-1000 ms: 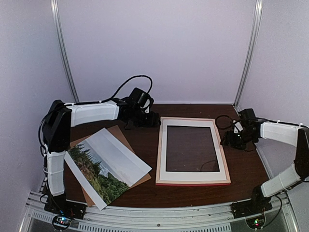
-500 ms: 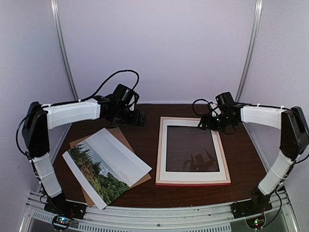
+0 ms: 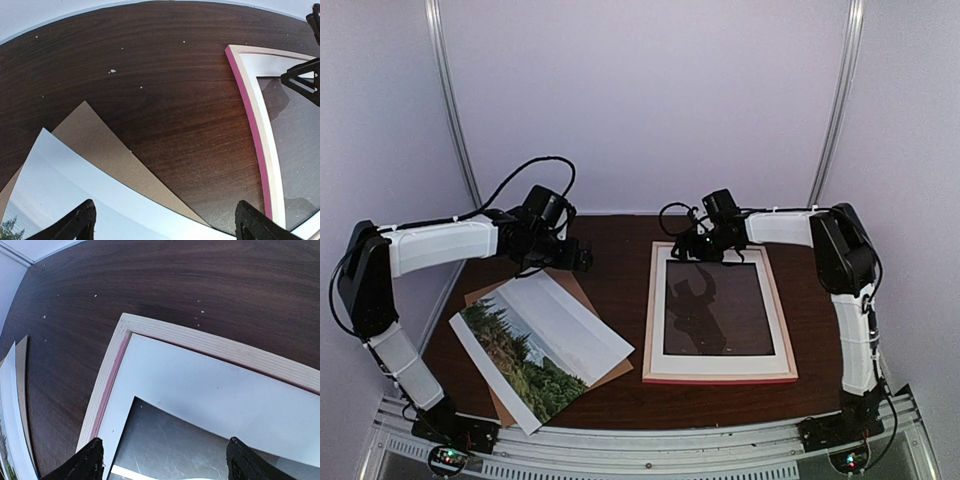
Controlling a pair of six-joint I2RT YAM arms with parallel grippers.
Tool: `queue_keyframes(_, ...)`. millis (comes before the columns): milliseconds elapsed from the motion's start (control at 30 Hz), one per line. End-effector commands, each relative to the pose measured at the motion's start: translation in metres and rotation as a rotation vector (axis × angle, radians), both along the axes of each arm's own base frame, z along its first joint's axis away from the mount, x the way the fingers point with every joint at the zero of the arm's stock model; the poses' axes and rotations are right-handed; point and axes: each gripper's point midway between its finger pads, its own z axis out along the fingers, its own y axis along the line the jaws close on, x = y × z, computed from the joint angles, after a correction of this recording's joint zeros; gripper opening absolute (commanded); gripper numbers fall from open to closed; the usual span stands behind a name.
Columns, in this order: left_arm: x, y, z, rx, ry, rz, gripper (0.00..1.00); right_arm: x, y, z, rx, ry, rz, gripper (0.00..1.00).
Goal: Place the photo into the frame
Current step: Adjust the mat board under the glass panel.
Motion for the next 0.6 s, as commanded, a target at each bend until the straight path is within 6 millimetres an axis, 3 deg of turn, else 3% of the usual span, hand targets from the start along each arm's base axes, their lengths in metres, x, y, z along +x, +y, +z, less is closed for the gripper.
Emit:
queue_keyframes(0,0.001,0.019,0.006,0.006,-0.029,0.041,0.97,0.015,0.025,-0.001,0.058,-0.005,0.02,0.84)
queue_keyframes(333,-0.005,0.05,0.007,0.047,-0.048,0.097,0.97,0.015,0.032,-0.028,0.039,0.064,0.019,0.83)
queue_keyframes(467,-0.004,0.068,0.007,0.086,-0.049,0.133,0.98,0.01,0.032,-0.019,0.044,0.057,0.028,0.83)
queue_keyframes(567,-0.005,0.088,0.003,0.105,-0.032,0.176,0.98,0.009,0.029,-0.002,0.043,0.027,0.032,0.83)
